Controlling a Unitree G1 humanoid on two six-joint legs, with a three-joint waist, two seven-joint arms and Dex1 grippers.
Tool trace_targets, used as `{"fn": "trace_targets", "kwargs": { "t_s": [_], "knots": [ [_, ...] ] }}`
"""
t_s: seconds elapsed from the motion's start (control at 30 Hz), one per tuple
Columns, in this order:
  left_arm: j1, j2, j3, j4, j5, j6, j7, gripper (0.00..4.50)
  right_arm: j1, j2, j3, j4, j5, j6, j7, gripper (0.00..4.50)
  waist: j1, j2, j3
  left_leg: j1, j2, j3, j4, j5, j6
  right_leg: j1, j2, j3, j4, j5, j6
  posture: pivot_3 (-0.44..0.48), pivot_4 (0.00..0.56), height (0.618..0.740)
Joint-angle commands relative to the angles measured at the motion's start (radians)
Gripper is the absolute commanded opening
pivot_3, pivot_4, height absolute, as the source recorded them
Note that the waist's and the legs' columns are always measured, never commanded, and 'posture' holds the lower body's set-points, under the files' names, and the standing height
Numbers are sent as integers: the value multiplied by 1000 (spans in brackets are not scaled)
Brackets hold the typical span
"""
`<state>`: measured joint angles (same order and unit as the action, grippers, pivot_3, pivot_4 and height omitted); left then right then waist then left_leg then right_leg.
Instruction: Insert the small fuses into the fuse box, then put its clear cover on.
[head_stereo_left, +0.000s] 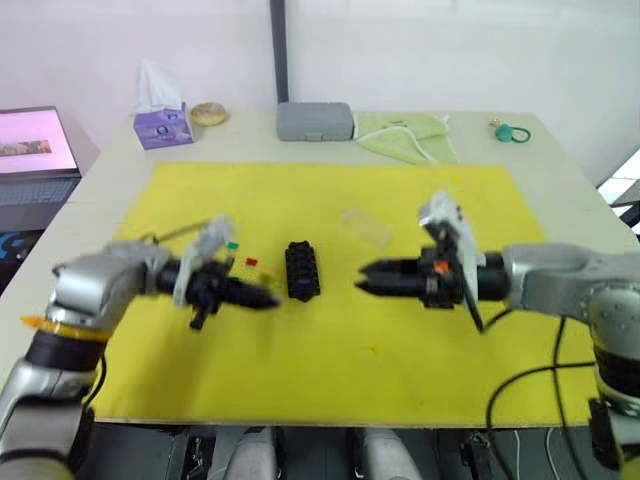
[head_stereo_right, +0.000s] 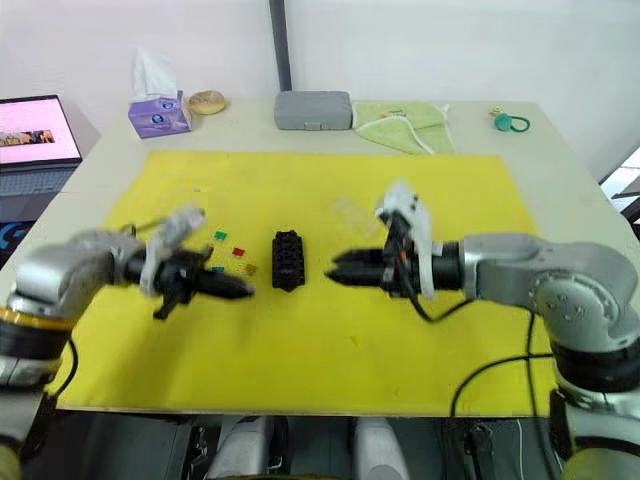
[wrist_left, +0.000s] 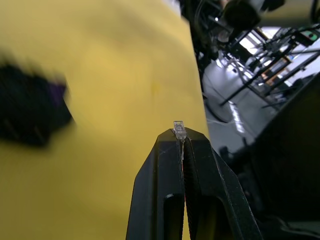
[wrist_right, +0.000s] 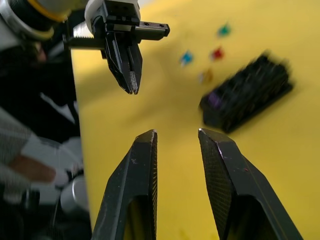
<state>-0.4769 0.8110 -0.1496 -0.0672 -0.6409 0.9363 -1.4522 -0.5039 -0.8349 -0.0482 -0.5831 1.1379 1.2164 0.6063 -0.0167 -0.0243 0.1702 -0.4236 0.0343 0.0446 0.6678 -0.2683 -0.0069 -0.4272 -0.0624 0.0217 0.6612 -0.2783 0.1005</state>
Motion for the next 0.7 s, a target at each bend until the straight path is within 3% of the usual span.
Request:
{"fn": "trace_targets", "kwargs": {
  "t_s": [0.03,0.43,0.53,0.67,0.7],
  "knots": [
    [20,7,18,-34,-4,35,70,0,14,-16,18,-66,-45,-58,34,1365,3,0,0,0,0,0,0,0,0,0,0,0,0,0,0,0,150,737],
    [134,-29,29,58,43,-33,198,0,34,-24,101,-96,-172,-122,62,1365,3,0,0,1,-1,0,0,0,0,1,0,0,0,0,0,0,150,737],
    [135,-36,49,87,36,-37,211,1013,32,-25,109,-87,-192,-132,73,1279,4,0,0,1,-1,0,0,0,0,1,-1,0,0,0,0,0,150,737],
    [146,-16,61,114,33,-42,206,2925,33,-25,112,-83,-213,-138,87,1279,5,1,-1,3,-1,0,0,0,0,2,-1,0,0,0,0,0,150,737],
    [152,-3,64,128,33,-43,197,2925,33,-24,113,-81,-218,-139,90,1279,5,1,-1,4,-1,0,0,0,0,4,-1,0,1,0,0,0,150,737]
  ]
}}
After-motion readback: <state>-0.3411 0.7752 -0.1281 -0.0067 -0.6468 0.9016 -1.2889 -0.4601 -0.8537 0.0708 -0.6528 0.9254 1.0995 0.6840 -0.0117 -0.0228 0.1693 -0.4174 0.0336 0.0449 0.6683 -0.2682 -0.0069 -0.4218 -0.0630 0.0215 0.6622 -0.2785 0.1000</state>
